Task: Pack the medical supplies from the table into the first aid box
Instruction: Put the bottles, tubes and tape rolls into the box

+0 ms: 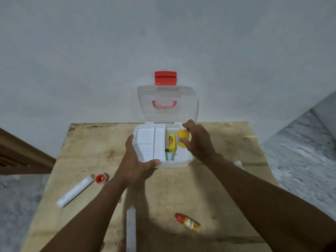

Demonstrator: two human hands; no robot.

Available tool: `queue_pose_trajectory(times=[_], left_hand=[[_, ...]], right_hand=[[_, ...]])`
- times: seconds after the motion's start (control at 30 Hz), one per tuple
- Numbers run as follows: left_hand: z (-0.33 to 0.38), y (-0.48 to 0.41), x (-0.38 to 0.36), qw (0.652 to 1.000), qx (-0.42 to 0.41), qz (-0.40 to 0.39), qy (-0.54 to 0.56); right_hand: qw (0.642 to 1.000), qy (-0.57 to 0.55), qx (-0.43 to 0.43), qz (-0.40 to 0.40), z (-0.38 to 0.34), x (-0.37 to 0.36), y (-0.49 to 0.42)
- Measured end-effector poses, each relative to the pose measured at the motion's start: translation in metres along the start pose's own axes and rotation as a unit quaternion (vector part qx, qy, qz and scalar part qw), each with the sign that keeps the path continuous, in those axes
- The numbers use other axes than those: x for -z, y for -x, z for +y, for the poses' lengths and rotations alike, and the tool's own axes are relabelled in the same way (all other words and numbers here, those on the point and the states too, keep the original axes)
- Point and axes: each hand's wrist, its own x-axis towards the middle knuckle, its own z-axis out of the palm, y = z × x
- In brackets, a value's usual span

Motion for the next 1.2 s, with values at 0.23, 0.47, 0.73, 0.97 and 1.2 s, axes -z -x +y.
queue_pose_trajectory(times=[0.23,0.47,0.73,0.97,1.2], left_hand=[[0.003,-0.003,-0.003,1.0,-0.014,0.003,0.006],[0.004,-0.003,-0.003,1.0,-0.018,0.004,0.003],[0.01,0.0,-0.004,1.0,-0.003,-0.001,0.007],[0.005,-0.004,-0.001,1.0,-0.012,-0.001,-0.004],[0.01,0.001,-0.003,1.0,-0.015,0.001,-0.005]], right_hand=[[0.998,0.061,0.004,-0.02,0.0,-0.004,-0.008],[0.998,0.05,-0.008,-0.03,-0.004,-0.001,-0.006],[0.996,0.089,-0.017,-0.019,-0.006,-0.001,-0.001],[0.993,0.113,-0.039,-0.023,-0.013,0.003,0.003],[0.992,0.105,-0.053,-0.037,-0.015,0.005,0.005]])
